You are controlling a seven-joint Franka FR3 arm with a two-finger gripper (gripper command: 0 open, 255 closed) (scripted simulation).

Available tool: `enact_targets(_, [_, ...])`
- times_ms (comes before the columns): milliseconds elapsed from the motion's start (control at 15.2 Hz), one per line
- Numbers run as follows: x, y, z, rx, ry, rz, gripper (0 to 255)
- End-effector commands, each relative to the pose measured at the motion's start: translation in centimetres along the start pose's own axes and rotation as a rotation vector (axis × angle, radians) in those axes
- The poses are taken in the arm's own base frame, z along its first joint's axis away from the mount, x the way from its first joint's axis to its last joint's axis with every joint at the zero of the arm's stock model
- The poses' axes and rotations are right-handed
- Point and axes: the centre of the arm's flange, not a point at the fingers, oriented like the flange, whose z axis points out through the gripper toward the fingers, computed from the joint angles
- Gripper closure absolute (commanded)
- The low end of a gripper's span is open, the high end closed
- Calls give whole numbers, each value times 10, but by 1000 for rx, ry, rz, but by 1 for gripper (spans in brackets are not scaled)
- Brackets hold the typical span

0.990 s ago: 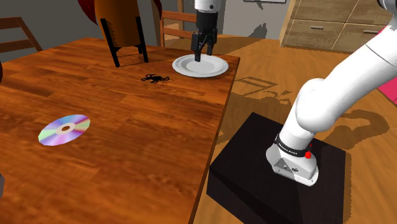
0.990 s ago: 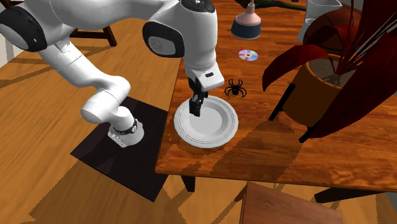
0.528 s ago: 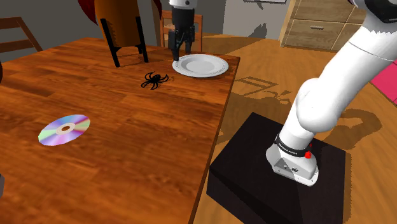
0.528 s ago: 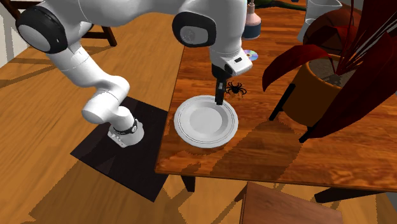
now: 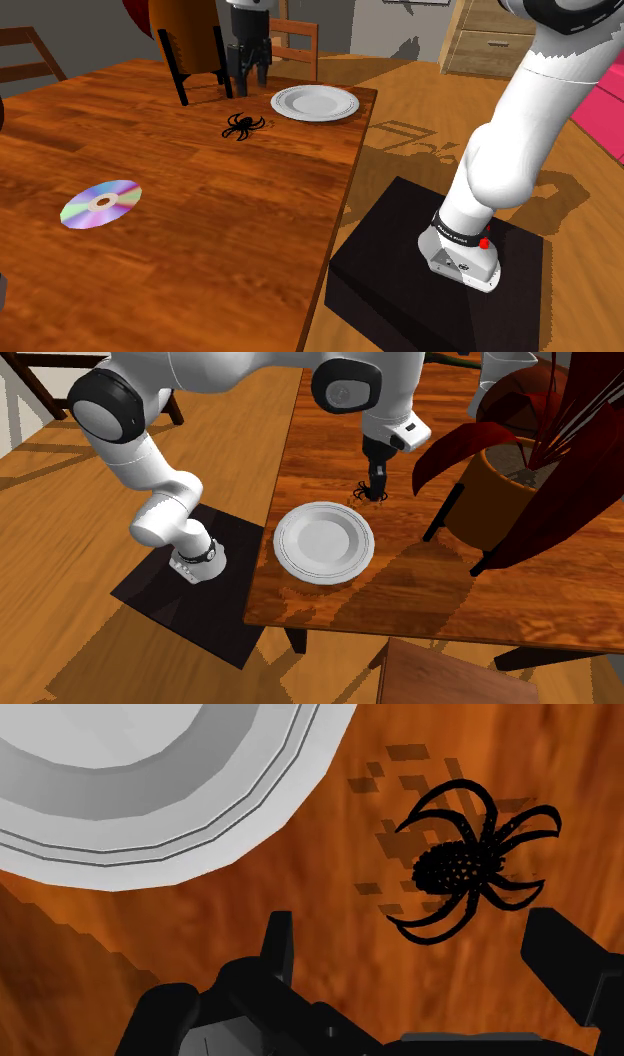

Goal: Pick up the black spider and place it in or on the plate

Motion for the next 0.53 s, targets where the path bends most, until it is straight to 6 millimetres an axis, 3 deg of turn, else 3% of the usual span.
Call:
enact_targets(0, [2, -2, 9, 1, 1, -3, 0])
enact_targets(264, [2, -2, 33, 1, 1, -3, 0])
enact_targets(462, [2, -2, 33, 1, 1, -3, 0])
